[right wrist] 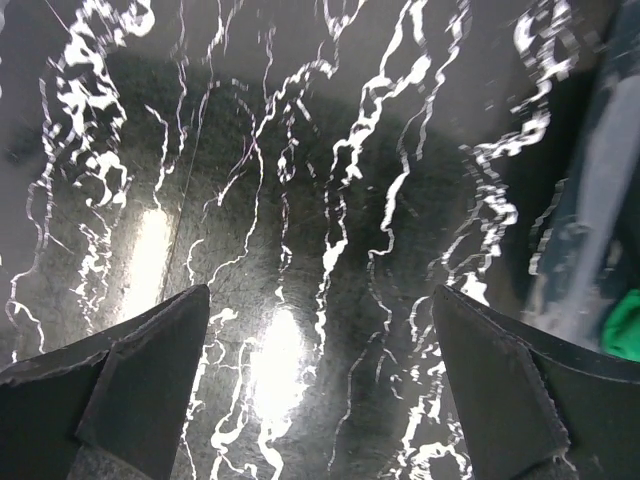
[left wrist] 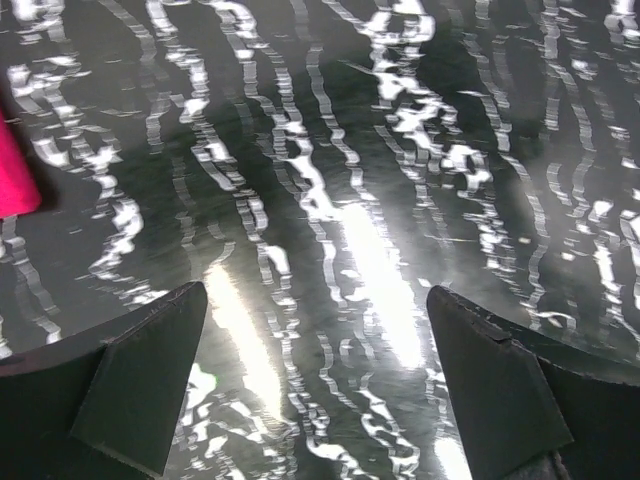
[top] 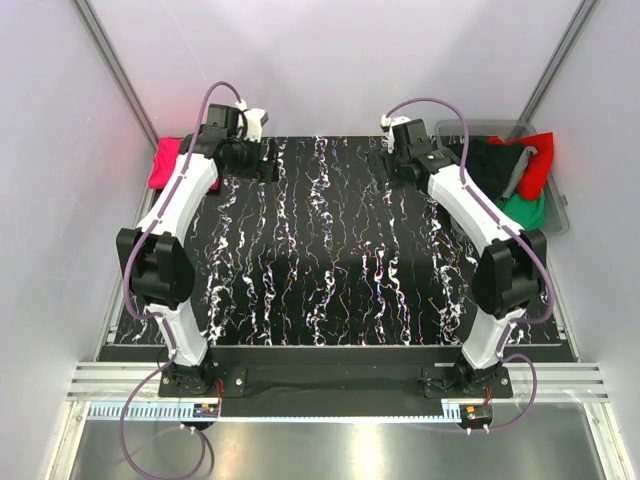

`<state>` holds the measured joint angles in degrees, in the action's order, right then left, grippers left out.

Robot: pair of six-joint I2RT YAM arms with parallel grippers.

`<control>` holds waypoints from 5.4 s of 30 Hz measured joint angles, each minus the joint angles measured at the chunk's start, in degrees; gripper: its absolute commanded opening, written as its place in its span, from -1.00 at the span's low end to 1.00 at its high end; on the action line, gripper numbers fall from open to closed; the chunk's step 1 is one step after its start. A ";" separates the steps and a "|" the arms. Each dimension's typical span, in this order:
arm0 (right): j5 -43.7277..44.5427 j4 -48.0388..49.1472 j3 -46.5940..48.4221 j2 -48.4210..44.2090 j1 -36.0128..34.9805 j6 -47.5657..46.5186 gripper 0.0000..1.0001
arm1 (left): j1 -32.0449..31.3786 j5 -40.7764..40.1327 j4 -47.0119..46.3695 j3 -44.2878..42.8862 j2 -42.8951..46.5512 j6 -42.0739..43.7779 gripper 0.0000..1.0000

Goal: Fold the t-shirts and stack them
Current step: Grab the tshirt from the pile, then move the tshirt to the center of the board, then flatten the tshirt out

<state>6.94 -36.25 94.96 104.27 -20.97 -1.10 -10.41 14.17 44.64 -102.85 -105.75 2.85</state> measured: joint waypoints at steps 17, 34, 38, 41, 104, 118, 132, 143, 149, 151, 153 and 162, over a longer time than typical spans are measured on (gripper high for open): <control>-4.13 -4.37 18.40 -3.48 10.03 -7.76 0.69 | 1.31 4.70 -0.37 4.79 1.75 -3.43 0.60; -9.18 -11.52 12.31 6.91 27.19 -16.44 0.25 | -1.97 4.63 2.71 8.74 5.20 5.66 0.64; -9.18 -12.11 10.75 8.02 27.39 -18.34 0.27 | -1.97 4.63 2.86 8.74 5.20 5.73 0.65; -9.16 -12.17 10.64 9.49 27.52 -19.61 0.27 | -1.97 4.55 2.89 8.74 5.20 5.75 0.66; -1.70 3.15 -19.08 -9.92 -4.48 -35.06 0.44 | -2.32 -24.39 -5.33 26.43 18.47 8.68 0.98; -15.30 5.44 8.37 11.67 -7.98 -33.35 0.18 | -2.23 -24.11 -5.14 31.10 19.41 8.94 0.97; -15.37 -2.54 11.50 20.02 -9.40 -29.99 0.05 | -0.22 -26.18 -5.38 33.03 19.87 9.20 0.97; -13.94 -3.48 3.78 16.61 -11.93 -29.16 0.32 | 1.38 -25.73 -5.55 31.21 17.27 8.70 0.97; -10.88 -2.86 4.90 19.28 -12.26 -29.00 -0.32 | 1.36 -25.81 -5.55 31.21 17.27 8.72 0.97; -9.88 -2.54 4.90 19.96 -12.31 -28.87 -0.62 | 1.36 -25.81 -5.55 31.21 17.27 8.72 0.97; -8.15 -2.19 4.74 20.17 -12.35 -29.14 -0.97 | 1.36 -25.83 -5.55 31.21 17.27 8.72 0.97; -2.91 -1.92 2.69 12.22 -12.44 -32.52 -1.00 | 1.36 -25.18 -5.62 30.45 17.05 8.81 0.93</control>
<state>4.03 -38.17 97.65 116.49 -33.41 -33.63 -9.06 -11.00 39.03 -72.40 -88.71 11.66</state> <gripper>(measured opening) 0.019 0.976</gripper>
